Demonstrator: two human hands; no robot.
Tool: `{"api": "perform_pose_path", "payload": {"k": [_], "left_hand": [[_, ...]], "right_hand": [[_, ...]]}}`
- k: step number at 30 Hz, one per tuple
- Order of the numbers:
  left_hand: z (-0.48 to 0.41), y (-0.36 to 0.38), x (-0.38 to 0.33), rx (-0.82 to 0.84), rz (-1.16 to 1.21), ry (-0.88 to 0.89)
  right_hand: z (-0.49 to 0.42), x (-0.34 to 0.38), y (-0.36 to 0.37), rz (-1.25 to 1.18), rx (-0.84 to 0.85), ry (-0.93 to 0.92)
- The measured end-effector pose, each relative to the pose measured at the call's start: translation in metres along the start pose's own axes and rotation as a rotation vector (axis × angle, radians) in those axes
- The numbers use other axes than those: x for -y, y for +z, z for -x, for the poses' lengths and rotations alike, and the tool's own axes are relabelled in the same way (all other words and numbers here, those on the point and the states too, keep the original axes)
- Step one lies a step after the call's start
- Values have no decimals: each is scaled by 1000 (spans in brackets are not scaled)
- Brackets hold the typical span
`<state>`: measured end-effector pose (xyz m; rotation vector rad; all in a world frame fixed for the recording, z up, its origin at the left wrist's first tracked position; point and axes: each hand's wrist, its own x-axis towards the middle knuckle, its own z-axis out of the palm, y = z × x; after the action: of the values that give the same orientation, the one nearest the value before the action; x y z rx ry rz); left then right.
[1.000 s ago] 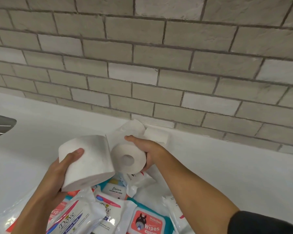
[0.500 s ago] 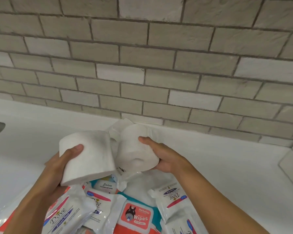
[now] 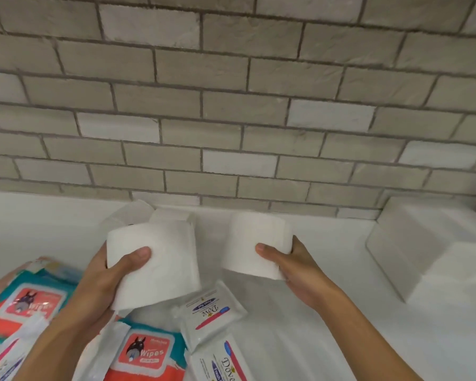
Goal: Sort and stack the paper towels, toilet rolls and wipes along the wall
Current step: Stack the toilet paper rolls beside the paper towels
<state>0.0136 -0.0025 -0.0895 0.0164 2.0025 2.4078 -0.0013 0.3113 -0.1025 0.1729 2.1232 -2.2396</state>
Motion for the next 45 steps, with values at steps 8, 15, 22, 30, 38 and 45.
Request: {"api": "perform_pose_path", "payload": {"k": [8, 15, 22, 30, 38, 45], "left_hand": [[-6, 111, 27, 0, -63, 52], [-23, 203, 53, -16, -172, 80], [-46, 271, 90, -52, -184, 83], [-76, 307, 110, -91, -254, 178], [-105, 336, 148, -90, -310, 220], [-127, 354, 183, -97, -331, 224]], "right_hand": [[29, -9, -91, 120, -239, -49], [2, -30, -169, 138, -459, -121], [-49, -60, -220, 278, -668, -141], [-84, -81, -244, 554, -734, -234], [-88, -88, -260, 755, -621, -171], [-79, -82, -258, 1026, -633, -354]]}}
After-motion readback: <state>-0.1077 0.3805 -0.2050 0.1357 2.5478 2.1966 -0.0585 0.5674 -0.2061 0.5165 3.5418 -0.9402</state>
